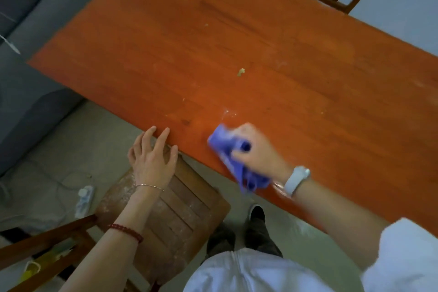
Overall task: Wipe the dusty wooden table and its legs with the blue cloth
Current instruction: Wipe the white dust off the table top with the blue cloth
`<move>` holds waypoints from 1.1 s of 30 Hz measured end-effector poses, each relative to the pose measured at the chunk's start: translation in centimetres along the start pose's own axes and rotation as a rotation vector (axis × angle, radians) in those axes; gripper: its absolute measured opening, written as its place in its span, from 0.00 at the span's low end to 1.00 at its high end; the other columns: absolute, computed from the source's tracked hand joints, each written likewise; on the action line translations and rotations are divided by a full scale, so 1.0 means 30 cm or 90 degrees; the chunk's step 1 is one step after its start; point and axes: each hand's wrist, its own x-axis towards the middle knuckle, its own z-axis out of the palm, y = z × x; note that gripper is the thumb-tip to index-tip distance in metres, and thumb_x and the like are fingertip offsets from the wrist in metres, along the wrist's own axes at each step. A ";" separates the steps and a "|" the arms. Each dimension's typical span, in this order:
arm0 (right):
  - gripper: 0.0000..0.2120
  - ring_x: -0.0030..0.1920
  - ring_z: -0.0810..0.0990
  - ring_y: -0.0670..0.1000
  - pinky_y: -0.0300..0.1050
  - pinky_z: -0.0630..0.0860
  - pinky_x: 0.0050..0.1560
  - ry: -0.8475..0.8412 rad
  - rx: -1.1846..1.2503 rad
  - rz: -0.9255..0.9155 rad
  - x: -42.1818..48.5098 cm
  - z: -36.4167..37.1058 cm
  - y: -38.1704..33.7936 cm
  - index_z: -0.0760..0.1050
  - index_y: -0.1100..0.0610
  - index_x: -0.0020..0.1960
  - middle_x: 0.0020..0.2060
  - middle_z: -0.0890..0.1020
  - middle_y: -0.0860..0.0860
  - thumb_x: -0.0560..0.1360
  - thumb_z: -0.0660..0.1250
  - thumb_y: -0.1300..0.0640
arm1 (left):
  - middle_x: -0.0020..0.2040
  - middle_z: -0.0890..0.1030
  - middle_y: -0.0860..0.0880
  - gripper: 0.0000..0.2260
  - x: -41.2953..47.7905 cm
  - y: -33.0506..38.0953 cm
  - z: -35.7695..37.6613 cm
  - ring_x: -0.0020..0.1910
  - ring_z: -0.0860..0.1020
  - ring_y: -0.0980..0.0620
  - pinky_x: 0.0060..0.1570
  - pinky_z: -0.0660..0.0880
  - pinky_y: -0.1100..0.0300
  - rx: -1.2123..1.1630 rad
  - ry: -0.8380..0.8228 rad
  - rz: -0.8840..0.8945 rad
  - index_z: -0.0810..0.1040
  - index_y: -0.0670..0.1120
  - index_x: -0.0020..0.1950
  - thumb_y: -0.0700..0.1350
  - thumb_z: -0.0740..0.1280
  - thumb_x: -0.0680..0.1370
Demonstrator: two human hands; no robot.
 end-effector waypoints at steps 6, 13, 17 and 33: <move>0.19 0.59 0.70 0.59 0.48 0.69 0.54 0.272 -0.196 0.281 0.253 -0.110 0.040 0.69 0.52 0.64 0.57 0.69 0.57 0.73 0.62 0.54 | 0.70 0.66 0.42 0.18 0.004 -0.015 0.013 0.73 0.56 0.42 0.66 0.58 0.39 -0.041 0.024 0.046 0.71 0.48 0.66 0.51 0.62 0.77; 0.22 0.46 0.71 0.43 0.28 0.65 0.47 -0.373 0.002 -0.065 0.027 0.168 -0.149 0.76 0.55 0.59 0.47 0.75 0.50 0.66 0.64 0.54 | 0.62 0.76 0.42 0.16 0.045 -0.084 -0.035 0.70 0.64 0.42 0.60 0.66 0.40 -0.055 0.038 0.116 0.78 0.45 0.59 0.46 0.57 0.77; 0.22 0.50 0.74 0.47 0.36 0.68 0.51 -0.023 0.057 0.053 0.092 -0.038 -0.067 0.75 0.55 0.56 0.48 0.76 0.51 0.62 0.62 0.53 | 0.60 0.76 0.41 0.14 0.067 -0.016 -0.038 0.68 0.66 0.41 0.65 0.59 0.42 -0.016 0.055 0.049 0.77 0.44 0.59 0.45 0.62 0.76; 0.22 0.61 0.66 0.62 0.53 0.68 0.55 0.299 -0.218 0.316 0.531 -0.376 0.151 0.66 0.52 0.66 0.60 0.67 0.59 0.73 0.61 0.52 | 0.66 0.70 0.44 0.24 0.110 0.157 0.054 0.69 0.61 0.43 0.67 0.56 0.44 0.017 0.047 -0.060 0.72 0.49 0.65 0.57 0.51 0.75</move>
